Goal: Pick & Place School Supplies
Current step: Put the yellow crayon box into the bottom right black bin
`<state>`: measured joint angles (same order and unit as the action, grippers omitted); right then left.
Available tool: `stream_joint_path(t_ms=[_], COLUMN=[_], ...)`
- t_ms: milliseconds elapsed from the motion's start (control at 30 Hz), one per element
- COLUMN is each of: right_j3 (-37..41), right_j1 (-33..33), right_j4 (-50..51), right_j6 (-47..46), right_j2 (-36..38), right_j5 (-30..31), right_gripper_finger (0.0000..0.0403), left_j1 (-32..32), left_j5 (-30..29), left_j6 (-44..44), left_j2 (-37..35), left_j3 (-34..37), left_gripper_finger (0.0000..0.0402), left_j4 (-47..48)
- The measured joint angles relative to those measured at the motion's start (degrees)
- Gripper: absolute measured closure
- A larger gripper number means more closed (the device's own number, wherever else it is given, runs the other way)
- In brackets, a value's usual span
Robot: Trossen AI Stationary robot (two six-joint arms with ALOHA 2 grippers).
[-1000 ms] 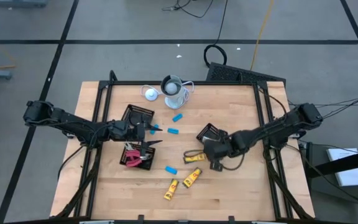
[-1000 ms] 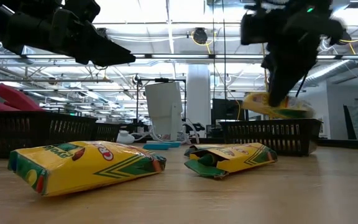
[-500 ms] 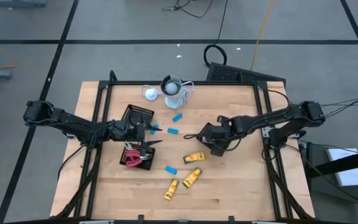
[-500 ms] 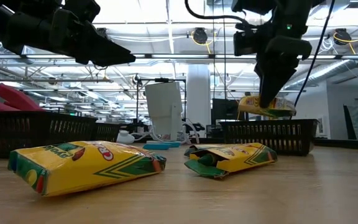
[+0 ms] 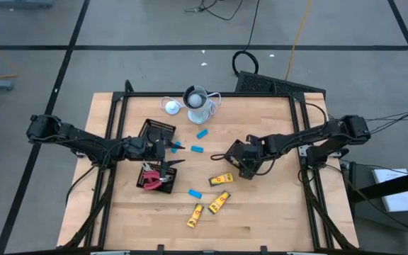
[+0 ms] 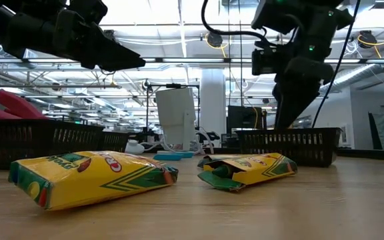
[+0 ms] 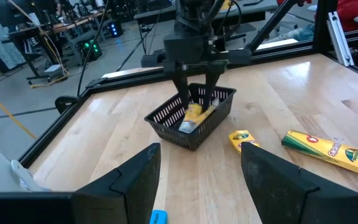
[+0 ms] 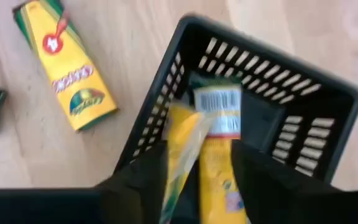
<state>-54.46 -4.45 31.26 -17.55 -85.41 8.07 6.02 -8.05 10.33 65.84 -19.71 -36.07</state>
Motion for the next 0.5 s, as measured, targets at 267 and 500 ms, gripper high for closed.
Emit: stream_joint_path(t_ms=[267,500], right_j3=[-2.5,-4.8], right_j1=[-1.2,-6.2], right_j4=[-1.6,-7.9], right_j6=[4.4,5.8], right_j2=[1.5,0.5], right_j5=[1.1,-2.5], right_gripper_finger=[0.0184,0.0188], left_j1=[0.0,0.0], left_j5=[0.0,-0.6], left_j6=[-0.1,0.1], left_j2=[0.0,0.0], left_j3=[0.0,0.0], left_gripper_finger=[0.0174,0.0174], left_j4=[0.0,-0.1])
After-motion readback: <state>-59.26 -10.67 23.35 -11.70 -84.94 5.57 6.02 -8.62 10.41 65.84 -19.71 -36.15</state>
